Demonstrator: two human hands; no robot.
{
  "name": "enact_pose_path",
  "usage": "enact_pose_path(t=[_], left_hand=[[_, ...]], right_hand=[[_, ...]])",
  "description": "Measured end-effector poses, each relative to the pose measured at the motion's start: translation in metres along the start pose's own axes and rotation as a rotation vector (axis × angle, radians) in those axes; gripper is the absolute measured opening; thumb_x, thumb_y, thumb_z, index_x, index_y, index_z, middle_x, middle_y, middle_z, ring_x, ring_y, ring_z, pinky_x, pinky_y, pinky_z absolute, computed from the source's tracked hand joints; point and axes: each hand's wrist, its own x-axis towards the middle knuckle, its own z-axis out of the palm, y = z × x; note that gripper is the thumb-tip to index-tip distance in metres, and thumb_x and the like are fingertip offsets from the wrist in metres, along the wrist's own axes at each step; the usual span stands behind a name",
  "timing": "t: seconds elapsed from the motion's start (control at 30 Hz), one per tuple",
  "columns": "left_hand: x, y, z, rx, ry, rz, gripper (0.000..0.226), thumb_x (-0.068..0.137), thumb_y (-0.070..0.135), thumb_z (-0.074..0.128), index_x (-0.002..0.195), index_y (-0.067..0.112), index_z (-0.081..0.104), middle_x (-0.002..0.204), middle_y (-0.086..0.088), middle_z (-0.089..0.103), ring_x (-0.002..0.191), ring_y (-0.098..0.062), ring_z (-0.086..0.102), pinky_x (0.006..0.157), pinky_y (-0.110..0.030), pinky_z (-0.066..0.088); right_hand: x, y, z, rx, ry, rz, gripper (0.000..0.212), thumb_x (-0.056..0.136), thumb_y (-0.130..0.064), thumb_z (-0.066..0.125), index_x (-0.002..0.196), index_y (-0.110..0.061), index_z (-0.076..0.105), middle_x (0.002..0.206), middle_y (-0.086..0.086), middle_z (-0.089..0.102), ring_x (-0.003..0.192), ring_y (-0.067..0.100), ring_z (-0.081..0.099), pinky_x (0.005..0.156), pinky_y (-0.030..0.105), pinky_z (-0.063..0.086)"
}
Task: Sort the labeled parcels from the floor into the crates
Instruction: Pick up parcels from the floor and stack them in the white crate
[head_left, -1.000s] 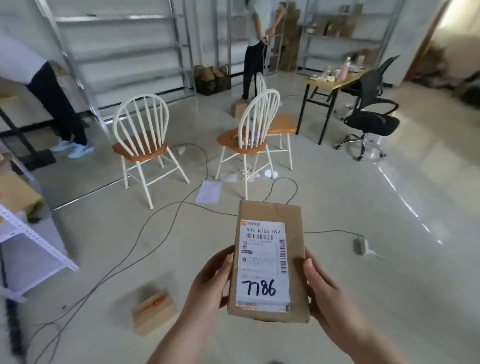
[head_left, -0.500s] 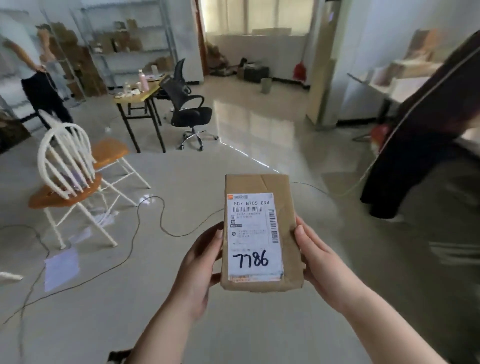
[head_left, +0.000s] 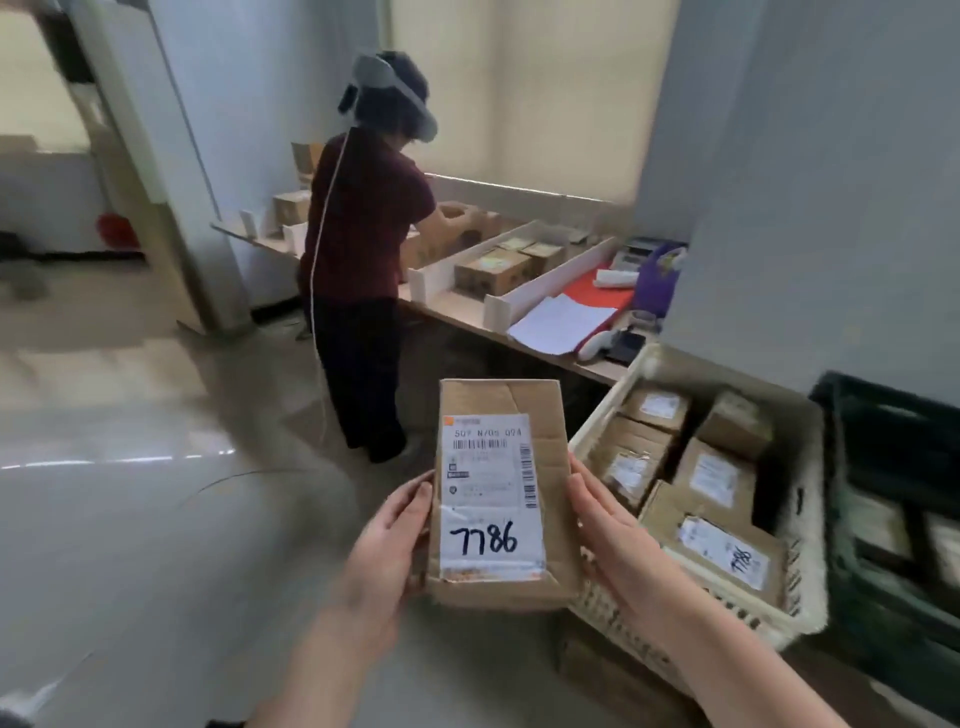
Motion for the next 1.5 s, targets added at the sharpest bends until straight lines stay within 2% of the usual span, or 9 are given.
enact_pose_path(t=[0.13,0.3,0.43,0.67,0.77,0.93,1.1,1.3,1.5], left_hand=[[0.056,-0.012,0.071,0.105,-0.221,-0.098,0.028,0.097,0.032,0.044,0.120,0.024,0.059,0.108,-0.003,0.072,0.105,-0.025,0.066,0.091,-0.054,0.050],[0.112,-0.029,0.140,0.221,-0.394,-0.220,0.026,0.097,0.034,0.044,0.117,0.029,0.060,0.104,-0.001,0.073,0.103,-0.025,0.067,0.073,-0.043,0.056],[0.167,-0.038,0.174,0.284,-0.485,-0.271,0.026,0.098,0.036,0.042,0.116,0.031,0.061,0.102,0.001,0.074,0.099,-0.023,0.068,0.071,-0.040,0.055],[0.256,-0.049,0.216,0.356,-0.589,-0.352,0.025,0.097,0.035,0.045,0.116,0.029,0.061,0.099,0.000,0.074,0.098,-0.024,0.068,0.086,-0.047,0.052],[0.281,-0.062,0.235,0.400,-0.628,-0.392,0.028,0.095,0.038,0.047,0.118,0.029,0.060,0.101,-0.002,0.074,0.099,-0.027,0.068,0.085,-0.048,0.053],[0.309,-0.078,0.277,0.455,-0.655,-0.412,0.026,0.095,0.042,0.049,0.116,0.035,0.061,0.103,0.001,0.073,0.099,-0.026,0.067,0.081,-0.044,0.051],[0.319,-0.096,0.304,0.431,-0.633,-0.453,0.026,0.092,0.042,0.051,0.116,0.037,0.060,0.106,0.003,0.072,0.098,-0.022,0.064,0.068,-0.034,0.048],[0.315,-0.122,0.311,0.420,-0.645,-0.598,0.033,0.082,0.037,0.061,0.115,0.036,0.056,0.109,0.000,0.071,0.099,-0.023,0.069,0.088,-0.048,0.053],[0.337,-0.144,0.346,0.482,-0.607,-0.653,0.040,0.088,0.033,0.061,0.126,0.036,0.050,0.120,0.002,0.064,0.102,-0.018,0.065,0.087,-0.047,0.054]], right_hand=[[0.005,0.007,-0.068,0.083,0.308,0.050,0.041,0.090,-0.047,0.046,0.130,-0.051,0.038,0.106,-0.016,0.062,0.102,0.012,0.060,0.085,0.042,0.053],[0.026,0.021,-0.125,0.122,0.488,0.115,0.065,0.074,-0.065,0.045,0.137,-0.051,0.034,0.126,-0.013,0.060,0.118,0.019,0.055,0.102,0.050,0.044],[0.062,0.022,-0.151,0.192,0.579,0.145,0.052,0.089,-0.058,0.039,0.139,-0.047,0.034,0.124,-0.015,0.061,0.118,0.019,0.055,0.105,0.048,0.040],[0.126,0.019,-0.188,0.293,0.683,0.165,0.048,0.094,-0.051,0.039,0.140,-0.042,0.033,0.104,-0.025,0.055,0.111,0.012,0.048,0.108,0.038,0.035],[0.141,0.025,-0.205,0.303,0.735,0.176,0.042,0.095,-0.048,0.039,0.137,-0.042,0.038,0.100,-0.029,0.055,0.102,0.007,0.050,0.095,0.033,0.038],[0.163,0.027,-0.249,0.299,0.762,0.208,0.036,0.096,-0.047,0.039,0.132,-0.046,0.042,0.115,-0.018,0.064,0.116,0.015,0.055,0.103,0.046,0.042],[0.174,0.034,-0.295,0.303,0.713,0.259,0.035,0.097,-0.044,0.038,0.132,-0.043,0.042,0.122,-0.012,0.063,0.118,0.016,0.055,0.101,0.043,0.044],[0.186,0.062,-0.324,0.299,0.663,0.382,0.031,0.098,-0.043,0.038,0.128,-0.047,0.039,0.109,-0.016,0.063,0.104,0.014,0.056,0.080,0.034,0.046],[0.210,0.078,-0.363,0.307,0.715,0.411,0.040,0.097,-0.038,0.043,0.136,-0.034,0.046,0.115,-0.009,0.065,0.108,0.017,0.059,0.094,0.041,0.048]])
